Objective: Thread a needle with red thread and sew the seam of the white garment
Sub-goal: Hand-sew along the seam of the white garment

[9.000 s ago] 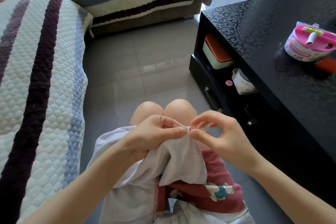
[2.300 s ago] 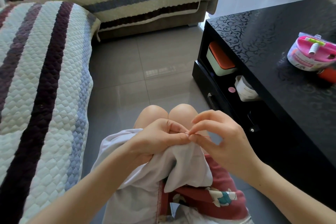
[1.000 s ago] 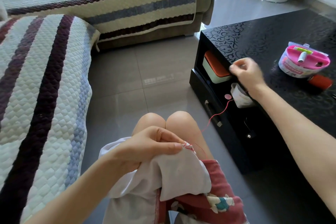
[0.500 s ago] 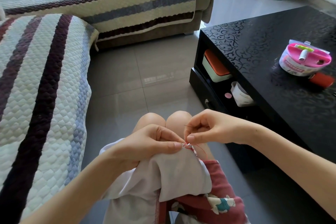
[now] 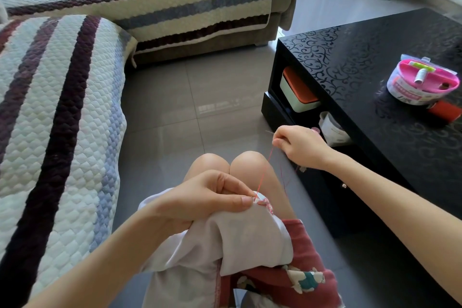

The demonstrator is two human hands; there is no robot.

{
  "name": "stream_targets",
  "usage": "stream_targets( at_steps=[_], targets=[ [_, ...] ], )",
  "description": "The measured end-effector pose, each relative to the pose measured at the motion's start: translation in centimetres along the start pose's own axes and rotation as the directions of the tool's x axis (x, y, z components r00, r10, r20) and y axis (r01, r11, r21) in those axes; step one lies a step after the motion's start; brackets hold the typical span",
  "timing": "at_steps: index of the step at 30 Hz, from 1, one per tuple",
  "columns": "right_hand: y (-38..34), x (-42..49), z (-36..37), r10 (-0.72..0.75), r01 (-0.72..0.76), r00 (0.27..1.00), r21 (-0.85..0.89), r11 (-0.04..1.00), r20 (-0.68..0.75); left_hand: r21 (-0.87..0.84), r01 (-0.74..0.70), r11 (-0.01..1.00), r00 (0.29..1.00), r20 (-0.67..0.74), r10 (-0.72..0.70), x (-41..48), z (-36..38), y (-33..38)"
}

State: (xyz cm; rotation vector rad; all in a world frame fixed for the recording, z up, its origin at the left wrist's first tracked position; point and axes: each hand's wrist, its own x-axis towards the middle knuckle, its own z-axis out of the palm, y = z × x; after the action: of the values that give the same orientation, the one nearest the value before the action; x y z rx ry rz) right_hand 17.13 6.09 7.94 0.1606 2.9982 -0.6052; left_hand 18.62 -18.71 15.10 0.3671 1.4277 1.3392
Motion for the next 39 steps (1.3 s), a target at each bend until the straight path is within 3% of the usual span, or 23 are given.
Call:
stream_targets(
  at_steps=[4,13,17,20,23,25,26,28,30,35,39],
  targets=[
    [3.0,1.7,2.3,0.127,-0.147,0.986,-0.199,0.969,-0.110,-0.017,-0.004,1.000,1.000,0.000,0.004,-0.2,0.0,-0.1],
    [7.5,1.5,4.4,0.335,-0.319,0.940,-0.510,0.799,-0.063,-0.039,0.033,0.999,0.999,0.023,-0.032,-0.3,-0.7,-0.7],
    [9.0,1.0,5.1,0.400,-0.364,0.915,-0.536,0.762,-0.053,-0.027,0.045,0.999,0.999,0.008,-0.045,0.0,-0.8,-0.9],
    [8.3,1.1,5.1,0.401,-0.408,0.912,-0.312,0.858,-0.090,-0.026,0.046,0.999,0.999,-0.006,-0.046,0.2,-0.9,-1.0],
    [4.5,0.0,3.4,0.266,-0.238,0.959,0.234,0.943,-0.096,-0.023,0.033,0.999,0.998,-0.052,-0.034,0.3,-1.1,-1.1],
    [0.2,-2.3,1.2,0.078,-0.073,0.997,0.635,0.769,0.020,-0.040,0.016,0.999,0.996,-0.083,-0.019,0.4,-1.1,-1.1],
    [-1.6,-3.8,0.2,-0.040,-0.040,0.995,0.736,0.676,0.090,-0.047,0.007,0.999,0.995,-0.094,-0.011,0.4,-1.0,-1.1],
    [-4.2,-6.2,-1.1,-0.237,-0.034,0.945,0.790,0.612,0.224,-0.047,-0.009,0.999,0.995,-0.102,0.004,0.4,-1.1,-1.2],
    [-5.1,-7.6,-1.1,-0.305,-0.049,0.904,0.782,0.622,0.300,-0.004,-0.013,1.000,0.993,-0.114,0.012,0.4,-1.3,-1.2],
    [-4.4,-8.9,-1.0,-0.245,-0.075,0.928,0.786,0.614,0.280,0.252,0.047,0.967,0.964,-0.266,0.022,0.3,-1.3,-1.8],
    [-3.9,-9.4,-0.6,-0.146,-0.087,0.956,0.723,0.685,0.253,0.290,0.079,0.954,0.949,-0.314,0.017,1.1,-0.5,-2.6]
  ],
)
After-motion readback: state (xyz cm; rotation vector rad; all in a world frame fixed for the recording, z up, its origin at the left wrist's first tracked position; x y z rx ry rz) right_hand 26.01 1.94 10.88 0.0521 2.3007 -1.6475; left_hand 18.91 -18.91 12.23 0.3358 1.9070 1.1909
